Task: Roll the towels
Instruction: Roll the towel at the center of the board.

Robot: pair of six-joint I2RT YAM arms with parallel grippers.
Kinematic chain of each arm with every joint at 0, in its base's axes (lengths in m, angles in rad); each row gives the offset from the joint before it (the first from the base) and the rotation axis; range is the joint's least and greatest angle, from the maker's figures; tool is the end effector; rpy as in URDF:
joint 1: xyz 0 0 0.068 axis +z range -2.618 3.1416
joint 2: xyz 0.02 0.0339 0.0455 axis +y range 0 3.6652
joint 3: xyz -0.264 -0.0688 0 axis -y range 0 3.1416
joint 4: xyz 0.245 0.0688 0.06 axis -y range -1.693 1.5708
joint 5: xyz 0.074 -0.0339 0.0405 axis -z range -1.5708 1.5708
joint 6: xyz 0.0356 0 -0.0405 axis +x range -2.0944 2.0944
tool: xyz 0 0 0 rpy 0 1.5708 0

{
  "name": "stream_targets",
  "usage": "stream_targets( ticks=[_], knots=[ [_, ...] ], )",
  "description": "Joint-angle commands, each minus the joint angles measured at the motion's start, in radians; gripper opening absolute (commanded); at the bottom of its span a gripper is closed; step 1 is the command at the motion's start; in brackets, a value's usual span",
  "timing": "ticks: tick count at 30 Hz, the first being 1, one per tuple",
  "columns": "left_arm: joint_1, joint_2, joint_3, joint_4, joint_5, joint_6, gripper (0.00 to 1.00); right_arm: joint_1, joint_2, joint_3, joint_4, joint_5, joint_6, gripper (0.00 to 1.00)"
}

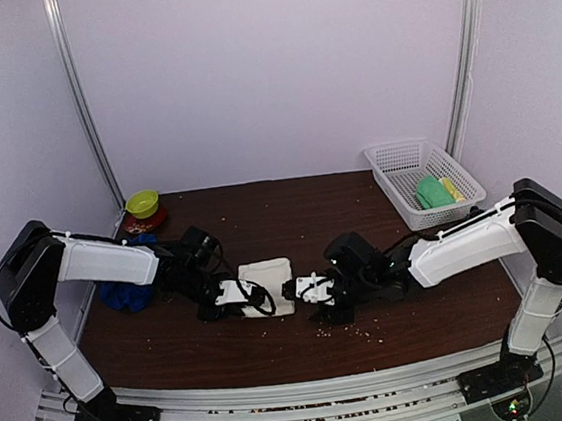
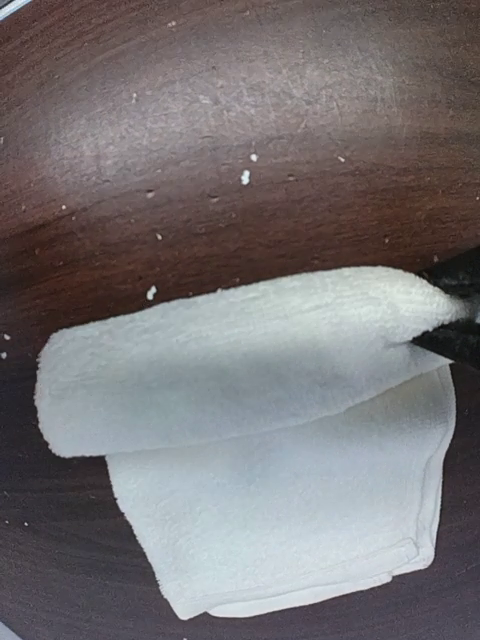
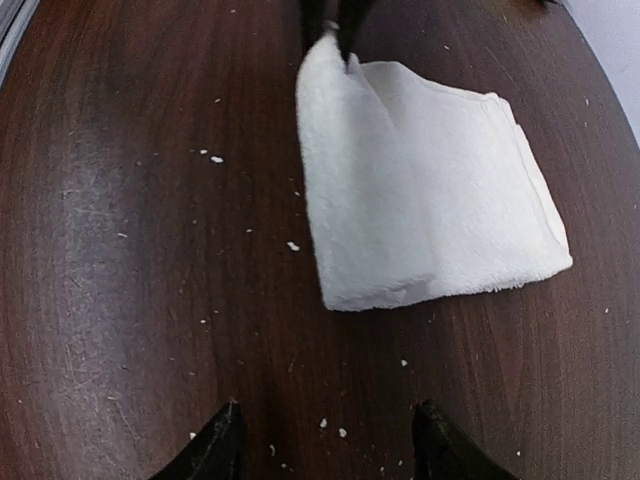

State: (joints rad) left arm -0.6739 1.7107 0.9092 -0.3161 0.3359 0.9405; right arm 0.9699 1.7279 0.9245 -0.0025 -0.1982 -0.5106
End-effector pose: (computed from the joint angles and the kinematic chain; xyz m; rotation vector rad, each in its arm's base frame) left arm 0.2407 -0.2073 0.1439 1.9692 1.7429 -0.3610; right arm 0.1921 0.2926 0.1610 -1.6911 1.7087 0.4525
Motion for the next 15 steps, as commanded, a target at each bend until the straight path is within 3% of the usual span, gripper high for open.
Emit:
stream_targets(
  ticks=[1, 8, 15],
  knots=[
    [0.036, 0.081, 0.079, -0.22, 0.08, -0.03, 0.0, 0.093, -0.005, -0.086, 0.291, 0.218, -0.165, 0.58],
    [0.053, 0.158, 0.194, -0.337, 0.096, -0.041, 0.0, 0.187, 0.069, -0.155, 0.543, 0.396, -0.325, 0.64],
    [0.054, 0.226, 0.265, -0.417, 0.099, -0.023, 0.0, 0.226, 0.218, -0.068, 0.624, 0.554, -0.393, 0.66]
  ],
)
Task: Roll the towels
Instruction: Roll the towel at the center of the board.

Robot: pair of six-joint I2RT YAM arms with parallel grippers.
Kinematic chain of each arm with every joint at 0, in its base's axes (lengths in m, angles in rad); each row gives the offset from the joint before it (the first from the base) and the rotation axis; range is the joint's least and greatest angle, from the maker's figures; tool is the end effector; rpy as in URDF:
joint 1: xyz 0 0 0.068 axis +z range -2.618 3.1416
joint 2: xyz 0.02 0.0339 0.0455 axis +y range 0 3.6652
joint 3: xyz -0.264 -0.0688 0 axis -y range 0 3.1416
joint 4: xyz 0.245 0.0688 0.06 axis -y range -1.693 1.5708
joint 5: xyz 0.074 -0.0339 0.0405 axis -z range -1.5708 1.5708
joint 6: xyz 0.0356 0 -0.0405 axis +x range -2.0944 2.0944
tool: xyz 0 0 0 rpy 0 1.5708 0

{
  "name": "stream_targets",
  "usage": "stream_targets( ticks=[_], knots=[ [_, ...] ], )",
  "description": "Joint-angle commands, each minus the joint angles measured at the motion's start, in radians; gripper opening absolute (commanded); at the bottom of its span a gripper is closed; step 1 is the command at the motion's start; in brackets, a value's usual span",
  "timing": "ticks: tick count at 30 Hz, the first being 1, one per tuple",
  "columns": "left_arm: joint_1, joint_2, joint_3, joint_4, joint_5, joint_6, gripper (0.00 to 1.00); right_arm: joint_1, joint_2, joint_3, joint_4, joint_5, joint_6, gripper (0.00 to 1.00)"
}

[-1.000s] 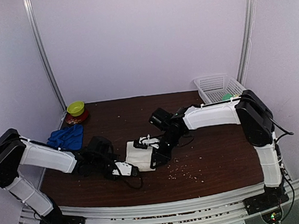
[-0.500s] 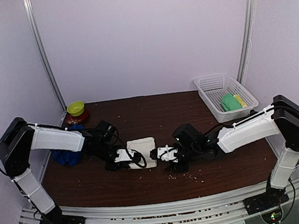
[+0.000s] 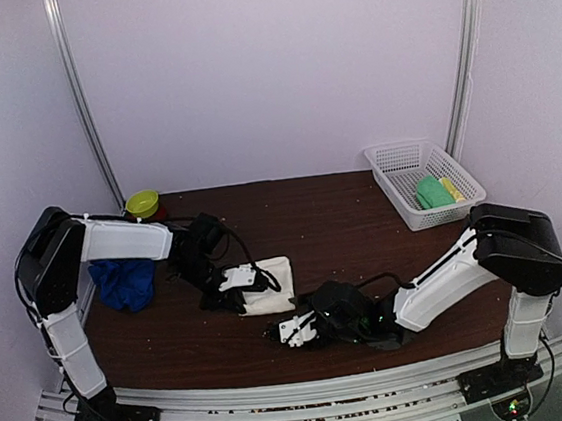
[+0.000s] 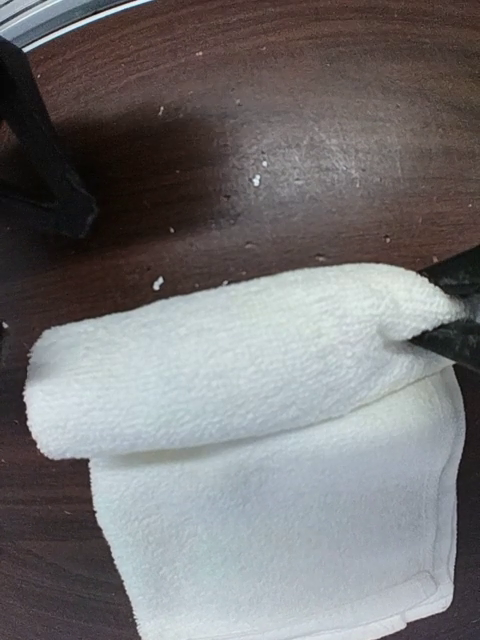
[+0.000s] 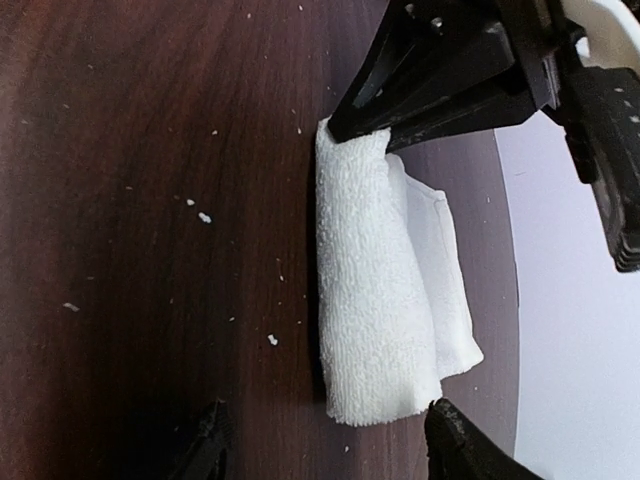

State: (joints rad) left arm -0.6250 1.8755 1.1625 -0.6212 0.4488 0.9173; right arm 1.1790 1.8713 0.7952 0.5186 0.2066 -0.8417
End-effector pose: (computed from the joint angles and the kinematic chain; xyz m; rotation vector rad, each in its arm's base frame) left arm 0.2737 -0.2165 0.1473 1.9970 1.9463 -0.5812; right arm 0.1441 0.3296 0.1209 -1.7240 1.2254 -0.0191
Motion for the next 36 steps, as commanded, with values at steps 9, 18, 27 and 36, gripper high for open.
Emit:
stream_targets(
  ticks=[9, 18, 27, 36],
  knots=[
    [0.006, 0.087, 0.038, -0.143, -0.016, 0.014, 0.0, 0.024, 0.209, 0.157, 0.124, 0.24, -0.121, 0.66],
    [0.008, 0.091, 0.043, -0.161, -0.013, 0.031, 0.0, -0.007, 0.265, 0.25, -0.033, 0.218, -0.078, 0.52],
    [0.008, 0.087, 0.04, -0.167, -0.009, 0.044, 0.0, -0.039, 0.272, 0.322, -0.196, 0.157, -0.012, 0.25],
    [0.027, 0.029, 0.024, -0.128, -0.001, 0.048, 0.24, -0.049, 0.268, 0.374, -0.342, 0.061, 0.043, 0.07]
  ],
)
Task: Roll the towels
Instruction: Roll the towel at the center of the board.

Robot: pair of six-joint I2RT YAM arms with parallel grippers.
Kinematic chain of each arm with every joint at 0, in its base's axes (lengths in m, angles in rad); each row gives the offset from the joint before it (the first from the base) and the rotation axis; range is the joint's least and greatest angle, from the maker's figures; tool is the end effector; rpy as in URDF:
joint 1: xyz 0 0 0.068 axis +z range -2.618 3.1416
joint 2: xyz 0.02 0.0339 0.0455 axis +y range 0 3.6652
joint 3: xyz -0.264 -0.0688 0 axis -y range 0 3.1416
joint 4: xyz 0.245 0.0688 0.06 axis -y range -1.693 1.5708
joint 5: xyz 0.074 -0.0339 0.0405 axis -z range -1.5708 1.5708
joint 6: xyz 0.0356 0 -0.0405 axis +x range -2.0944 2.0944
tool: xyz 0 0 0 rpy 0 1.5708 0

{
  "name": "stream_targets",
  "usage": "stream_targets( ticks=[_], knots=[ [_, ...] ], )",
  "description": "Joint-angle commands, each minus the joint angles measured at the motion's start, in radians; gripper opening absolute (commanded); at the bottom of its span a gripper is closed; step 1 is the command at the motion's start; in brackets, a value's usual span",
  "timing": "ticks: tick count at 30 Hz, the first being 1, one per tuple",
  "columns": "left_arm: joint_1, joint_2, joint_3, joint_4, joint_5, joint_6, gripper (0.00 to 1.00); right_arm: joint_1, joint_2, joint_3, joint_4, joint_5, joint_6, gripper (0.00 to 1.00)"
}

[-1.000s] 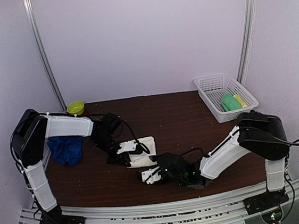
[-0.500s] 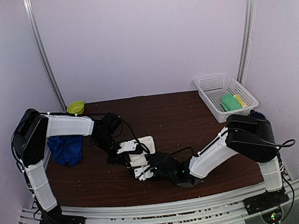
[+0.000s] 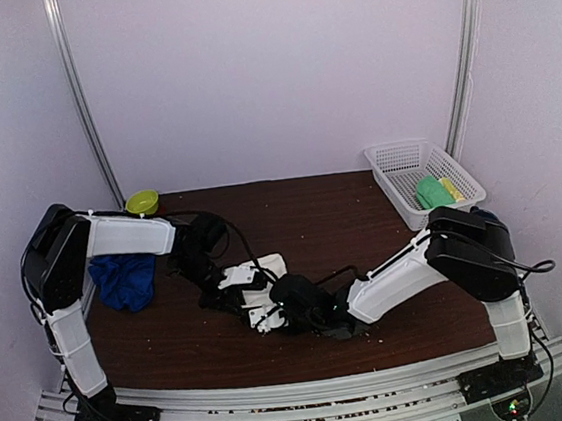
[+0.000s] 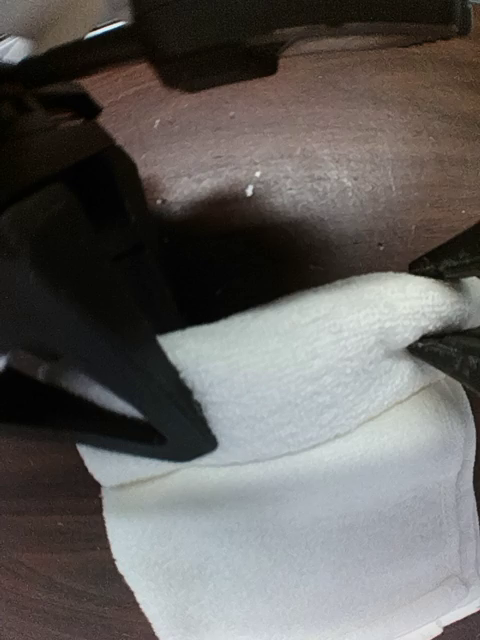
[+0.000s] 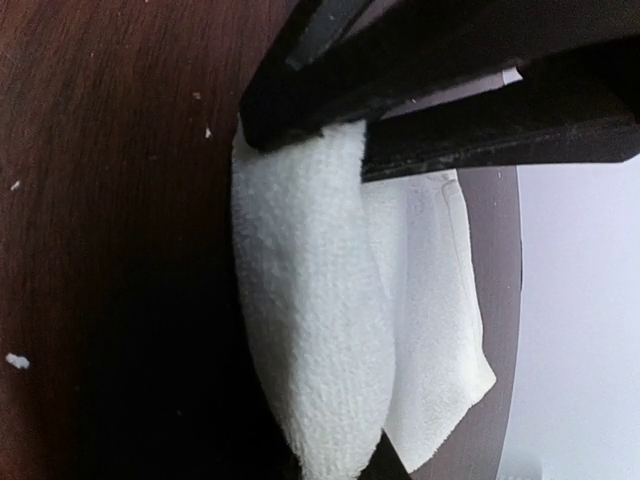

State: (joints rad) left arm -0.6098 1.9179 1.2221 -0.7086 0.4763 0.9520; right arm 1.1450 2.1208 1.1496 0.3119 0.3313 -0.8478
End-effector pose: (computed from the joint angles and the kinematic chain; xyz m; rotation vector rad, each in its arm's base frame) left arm 0.2807 -0.2160 0.1466 2.0331 1.9701 -0.6369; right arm 0.1885 0.3876 0.1042 -1.7399 1.3397 -0.2030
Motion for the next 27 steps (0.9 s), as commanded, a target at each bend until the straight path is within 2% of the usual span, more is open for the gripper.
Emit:
stream_targets(
  ticks=[1, 5, 9, 14, 22, 27],
  knots=[
    [0.017, -0.029, -0.043, -0.025, -0.032, 0.013, 0.28, -0.017, 0.016, 0.023, -0.147, -0.078, 0.058, 0.06],
    [0.045, -0.115, -0.082, 0.05, -0.037, -0.001, 0.39, -0.02, 0.002, 0.039, -0.202, -0.138, 0.085, 0.06],
    [0.084, -0.222, -0.156, 0.172, -0.053, -0.026, 0.42, -0.022, -0.002, 0.065, -0.273, -0.187, 0.149, 0.06],
    [0.133, -0.368, -0.314, 0.41, -0.068, -0.054, 0.44, -0.031, 0.0, 0.114, -0.388, -0.271, 0.222, 0.06],
    [0.141, -0.577, -0.678, 0.828, -0.104, -0.018, 0.43, -0.056, 0.052, 0.272, -0.65, -0.444, 0.328, 0.07],
    [0.141, -0.668, -0.805, 0.944, -0.073, 0.045, 0.43, -0.081, 0.1, 0.387, -0.786, -0.564, 0.38, 0.08]
  ],
)
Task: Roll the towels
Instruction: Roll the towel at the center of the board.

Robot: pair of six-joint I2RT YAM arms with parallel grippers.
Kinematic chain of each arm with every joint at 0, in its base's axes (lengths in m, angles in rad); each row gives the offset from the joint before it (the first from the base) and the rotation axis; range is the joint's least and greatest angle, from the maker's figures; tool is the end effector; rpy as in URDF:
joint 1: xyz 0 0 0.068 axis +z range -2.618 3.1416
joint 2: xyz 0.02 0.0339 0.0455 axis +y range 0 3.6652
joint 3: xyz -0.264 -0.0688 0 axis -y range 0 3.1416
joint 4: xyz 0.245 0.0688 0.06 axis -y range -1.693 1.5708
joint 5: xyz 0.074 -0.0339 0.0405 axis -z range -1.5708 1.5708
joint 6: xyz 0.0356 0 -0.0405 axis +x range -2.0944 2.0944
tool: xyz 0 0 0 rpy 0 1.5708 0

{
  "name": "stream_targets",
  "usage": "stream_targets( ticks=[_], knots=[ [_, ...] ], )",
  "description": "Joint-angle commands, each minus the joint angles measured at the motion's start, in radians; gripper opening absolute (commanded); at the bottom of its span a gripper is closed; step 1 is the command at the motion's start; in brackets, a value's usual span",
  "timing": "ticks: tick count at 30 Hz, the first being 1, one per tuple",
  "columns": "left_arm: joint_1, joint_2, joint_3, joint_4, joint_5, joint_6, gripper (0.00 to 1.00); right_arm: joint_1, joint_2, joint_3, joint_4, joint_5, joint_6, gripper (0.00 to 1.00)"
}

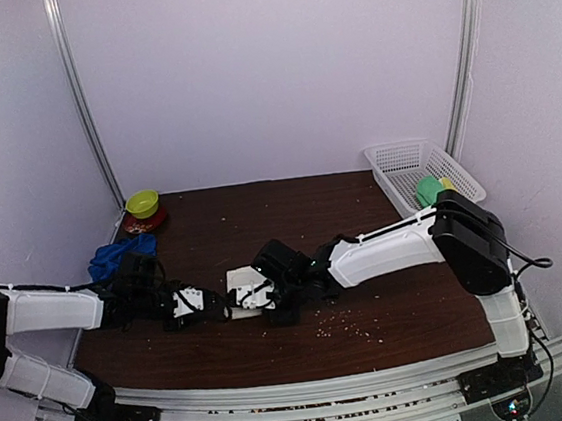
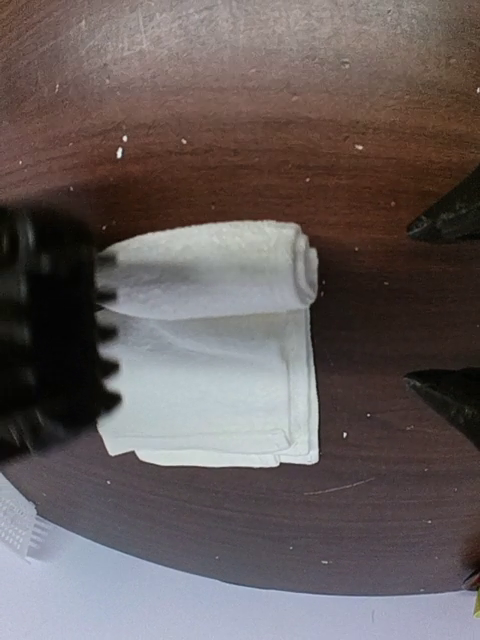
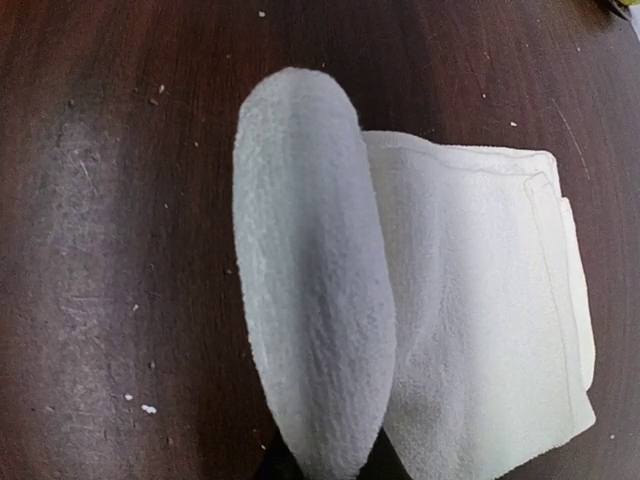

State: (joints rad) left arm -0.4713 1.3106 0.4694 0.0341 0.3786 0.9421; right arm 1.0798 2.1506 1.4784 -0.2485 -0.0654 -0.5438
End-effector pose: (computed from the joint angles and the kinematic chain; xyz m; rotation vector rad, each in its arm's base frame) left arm 0.2027 -0.1180 0.1486 1.6346 1.6409 -0.2140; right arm 0.2148 0.4067 0.1416 -1.8435 1.7105 0.3037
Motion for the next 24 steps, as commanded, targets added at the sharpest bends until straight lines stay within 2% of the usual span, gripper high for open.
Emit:
stream_targets(
  ticks=[1, 11, 19, 24],
  knots=[
    [0.003, -0.074, -0.065, 0.207, 0.034, 0.06, 0.43, -0.022, 0.081, 0.091, -0.247, -0.191, 0.089, 0.08],
    [-0.028, -0.136, -0.185, 0.289, 0.031, 0.167, 0.44, -0.068, 0.246, 0.39, -0.563, -0.413, 0.162, 0.1],
    [-0.11, -0.141, -0.266, 0.403, -0.016, 0.261, 0.45, -0.123, 0.314, 0.476, -0.598, -0.498, 0.251, 0.1],
    [-0.18, -0.105, -0.306, 0.537, -0.1, 0.226, 0.46, -0.124, 0.356, 0.532, -0.629, -0.54, 0.263, 0.1]
  ],
)
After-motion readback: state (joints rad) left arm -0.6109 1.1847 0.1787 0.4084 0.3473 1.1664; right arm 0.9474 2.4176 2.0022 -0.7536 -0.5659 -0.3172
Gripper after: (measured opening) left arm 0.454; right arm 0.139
